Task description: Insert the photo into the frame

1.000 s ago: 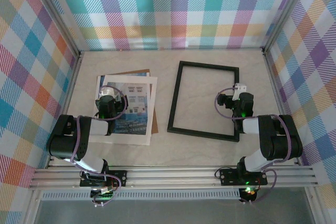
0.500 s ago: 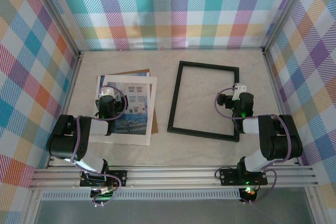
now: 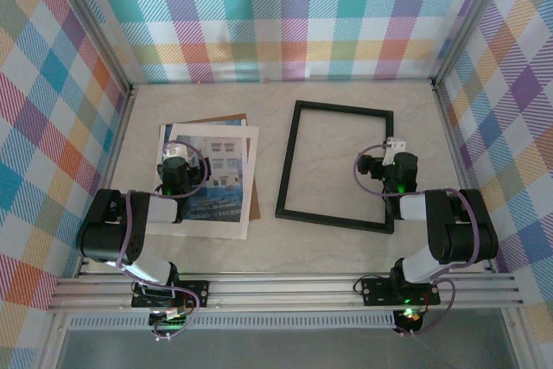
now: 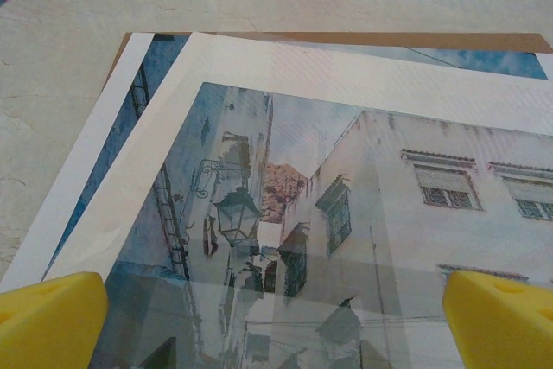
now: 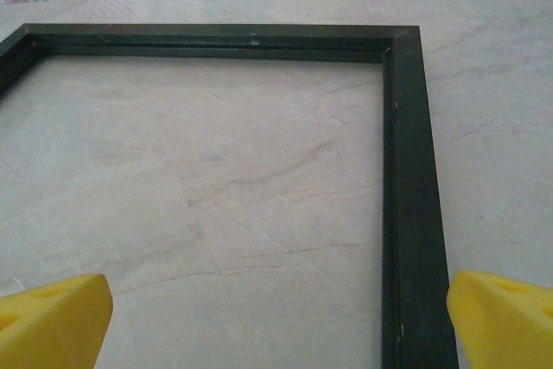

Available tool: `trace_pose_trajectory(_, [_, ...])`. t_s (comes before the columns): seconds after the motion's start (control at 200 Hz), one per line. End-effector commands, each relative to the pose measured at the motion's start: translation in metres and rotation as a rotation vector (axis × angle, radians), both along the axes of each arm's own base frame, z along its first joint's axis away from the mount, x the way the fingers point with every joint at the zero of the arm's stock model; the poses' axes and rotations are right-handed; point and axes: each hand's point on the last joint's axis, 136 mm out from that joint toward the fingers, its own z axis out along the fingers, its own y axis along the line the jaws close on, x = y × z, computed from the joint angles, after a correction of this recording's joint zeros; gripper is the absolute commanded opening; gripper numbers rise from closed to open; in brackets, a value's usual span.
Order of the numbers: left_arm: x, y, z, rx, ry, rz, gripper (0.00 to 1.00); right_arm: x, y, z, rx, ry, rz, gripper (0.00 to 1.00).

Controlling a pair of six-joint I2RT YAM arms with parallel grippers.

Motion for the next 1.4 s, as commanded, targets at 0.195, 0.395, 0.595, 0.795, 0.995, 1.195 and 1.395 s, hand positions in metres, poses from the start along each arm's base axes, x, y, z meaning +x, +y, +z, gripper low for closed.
trace_pose_trajectory(0.195, [0.008,0.003,0.048,-0.011,0.017,0.024,1.00,-0.001,0.022,0.063,-0.001,0.032,0.041,0.99])
trace_pose_trajectory(0.395, [-0.024,0.010,0.073,-0.204,0.106,0.171,1.00,-0.025,0.084,0.068,0.144,0.250,0.039,0.99])
trace_pose_trajectory(0.595, [-0.062,0.001,0.059,-0.411,0.241,0.262,1.00,-0.051,0.191,0.078,0.211,0.340,0.224,0.99])
trace_pose_trajectory(0.795, [-0.078,-0.031,0.038,-0.599,0.348,0.185,1.00,-0.072,0.283,0.067,0.139,0.422,0.399,0.82])
trace_pose_trajectory(0.995, [-0.086,-0.036,0.018,-0.649,0.380,0.199,1.00,-0.083,0.352,0.038,0.170,0.573,0.460,0.65])
trace_pose_trajectory(1.195, [-0.079,-0.041,0.007,-0.692,0.390,0.194,1.00,-0.079,0.374,-0.009,0.164,0.749,0.359,0.60])
trace_pose_trajectory(1.395, [-0.083,-0.037,-0.014,-0.701,0.456,0.234,1.00,-0.075,0.386,-0.035,0.164,0.824,0.325,0.59])
